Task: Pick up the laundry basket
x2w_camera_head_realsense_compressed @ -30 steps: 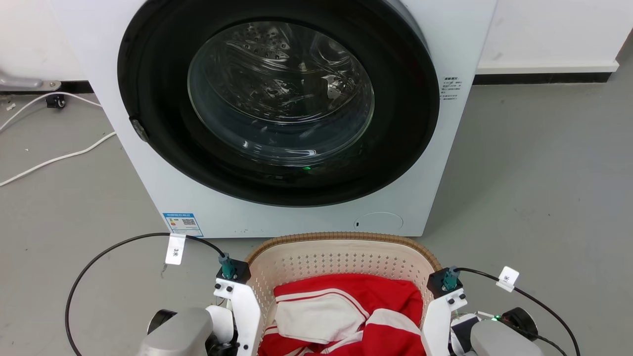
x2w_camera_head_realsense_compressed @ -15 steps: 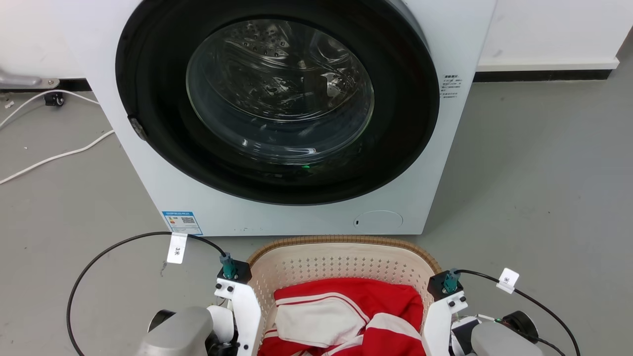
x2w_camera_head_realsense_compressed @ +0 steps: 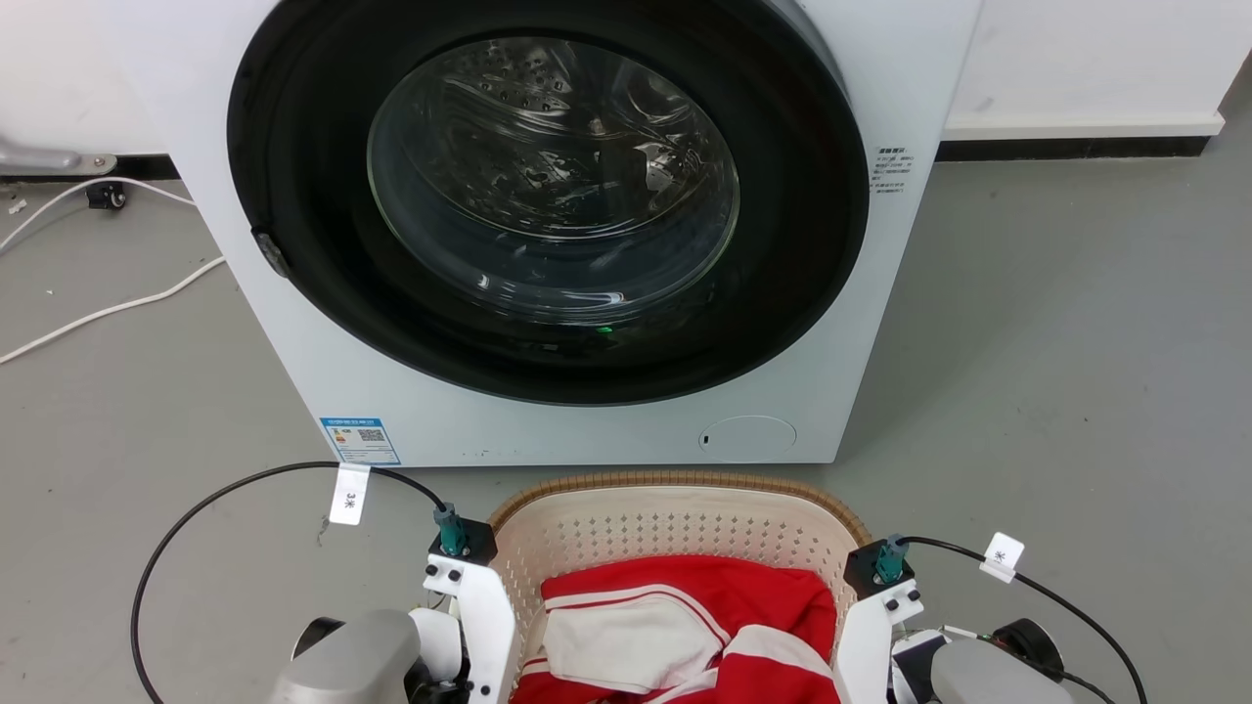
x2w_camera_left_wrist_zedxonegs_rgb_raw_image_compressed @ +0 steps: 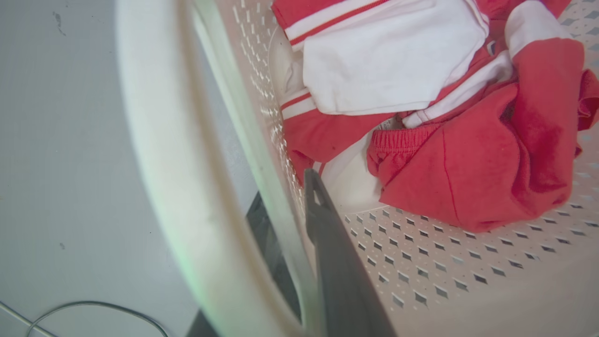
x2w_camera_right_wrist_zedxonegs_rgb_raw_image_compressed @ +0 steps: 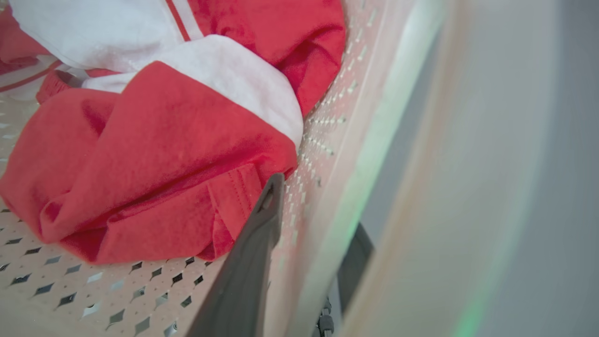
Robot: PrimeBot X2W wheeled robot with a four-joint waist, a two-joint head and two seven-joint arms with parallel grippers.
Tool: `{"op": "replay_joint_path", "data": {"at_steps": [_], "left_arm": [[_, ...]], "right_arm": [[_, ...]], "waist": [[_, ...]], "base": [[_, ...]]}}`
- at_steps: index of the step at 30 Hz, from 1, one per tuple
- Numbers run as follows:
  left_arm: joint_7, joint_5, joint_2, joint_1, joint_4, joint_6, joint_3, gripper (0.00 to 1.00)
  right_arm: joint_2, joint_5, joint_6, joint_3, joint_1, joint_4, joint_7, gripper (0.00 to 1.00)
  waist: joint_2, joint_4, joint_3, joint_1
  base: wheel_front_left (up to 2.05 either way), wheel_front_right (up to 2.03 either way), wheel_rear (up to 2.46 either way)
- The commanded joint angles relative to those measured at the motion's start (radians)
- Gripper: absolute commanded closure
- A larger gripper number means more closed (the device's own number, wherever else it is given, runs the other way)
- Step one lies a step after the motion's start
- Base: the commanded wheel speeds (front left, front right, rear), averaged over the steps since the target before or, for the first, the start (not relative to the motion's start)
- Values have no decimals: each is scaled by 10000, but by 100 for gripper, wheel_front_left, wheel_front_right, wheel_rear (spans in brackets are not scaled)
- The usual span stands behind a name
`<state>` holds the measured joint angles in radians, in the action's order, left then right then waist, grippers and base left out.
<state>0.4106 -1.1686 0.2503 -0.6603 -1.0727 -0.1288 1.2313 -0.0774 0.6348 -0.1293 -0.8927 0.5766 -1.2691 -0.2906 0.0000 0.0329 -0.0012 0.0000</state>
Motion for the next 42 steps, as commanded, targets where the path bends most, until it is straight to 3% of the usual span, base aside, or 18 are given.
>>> {"op": "replay_joint_path", "data": {"at_steps": [1,42], "left_arm": [[-77,-14,286,-352,-38,-14,22,100],[-85,-391,356,-411,23,-19,433,100]], "right_arm": [[-316,-110,-24,-204,-17,-174,-40,100],[-467,907,-25,-1279,68,-254,96,100]], "waist": [[0,-4,-2,0],[0,-34,21,0]], "base": [[0,0,0],[0,0,0]]}}
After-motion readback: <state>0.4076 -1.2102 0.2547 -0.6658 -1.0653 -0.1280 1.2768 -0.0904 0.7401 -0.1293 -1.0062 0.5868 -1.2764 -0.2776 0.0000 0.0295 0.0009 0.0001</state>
